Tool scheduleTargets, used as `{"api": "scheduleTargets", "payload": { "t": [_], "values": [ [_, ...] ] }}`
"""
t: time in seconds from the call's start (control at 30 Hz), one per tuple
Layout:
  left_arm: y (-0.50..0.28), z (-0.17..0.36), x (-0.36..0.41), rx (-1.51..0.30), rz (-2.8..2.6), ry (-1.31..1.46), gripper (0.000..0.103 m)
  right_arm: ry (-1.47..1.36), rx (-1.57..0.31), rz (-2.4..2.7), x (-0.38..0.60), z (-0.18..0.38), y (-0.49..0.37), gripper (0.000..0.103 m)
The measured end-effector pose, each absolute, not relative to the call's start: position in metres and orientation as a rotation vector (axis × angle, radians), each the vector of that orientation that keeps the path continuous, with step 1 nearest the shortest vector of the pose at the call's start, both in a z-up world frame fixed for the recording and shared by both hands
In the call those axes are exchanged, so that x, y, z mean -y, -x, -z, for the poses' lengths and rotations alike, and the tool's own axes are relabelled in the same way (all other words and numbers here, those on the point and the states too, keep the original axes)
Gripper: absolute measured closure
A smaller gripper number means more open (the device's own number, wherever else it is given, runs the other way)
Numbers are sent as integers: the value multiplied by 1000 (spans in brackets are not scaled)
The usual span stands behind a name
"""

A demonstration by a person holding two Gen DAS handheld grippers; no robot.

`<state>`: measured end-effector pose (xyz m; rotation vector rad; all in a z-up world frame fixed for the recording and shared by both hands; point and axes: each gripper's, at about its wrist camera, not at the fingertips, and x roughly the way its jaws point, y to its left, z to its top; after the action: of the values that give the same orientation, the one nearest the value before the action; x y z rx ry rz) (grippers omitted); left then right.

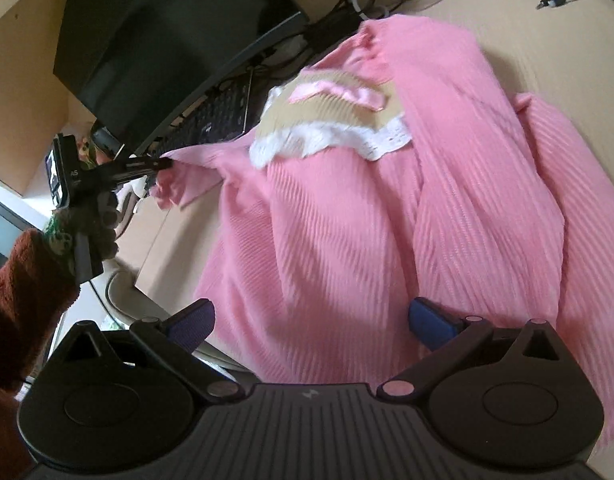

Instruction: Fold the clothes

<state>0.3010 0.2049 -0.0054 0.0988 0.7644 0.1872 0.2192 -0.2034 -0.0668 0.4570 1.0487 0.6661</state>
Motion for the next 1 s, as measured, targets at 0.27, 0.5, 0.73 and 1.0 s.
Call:
{"api": "scheduleTargets", "payload": {
  "t": [0.27, 0.5, 0.73, 1.0],
  "values": [
    [-304, -16, -238, -741, -258, -24, 75, -313, -1036, -687, 186, 37, -226, 0],
    [-276, -47, -257, -760, -21, 281, 35, 125, -789, -469, 174, 6, -245, 0],
    [-290, -13, -167, -826, 315, 373, 21, 335, -967, -453, 158, 43, -278, 95],
    [-303, 16, -139, -842, 443, 450, 21, 694, -507, 116, 199, -48, -366, 95]
  ]
}}
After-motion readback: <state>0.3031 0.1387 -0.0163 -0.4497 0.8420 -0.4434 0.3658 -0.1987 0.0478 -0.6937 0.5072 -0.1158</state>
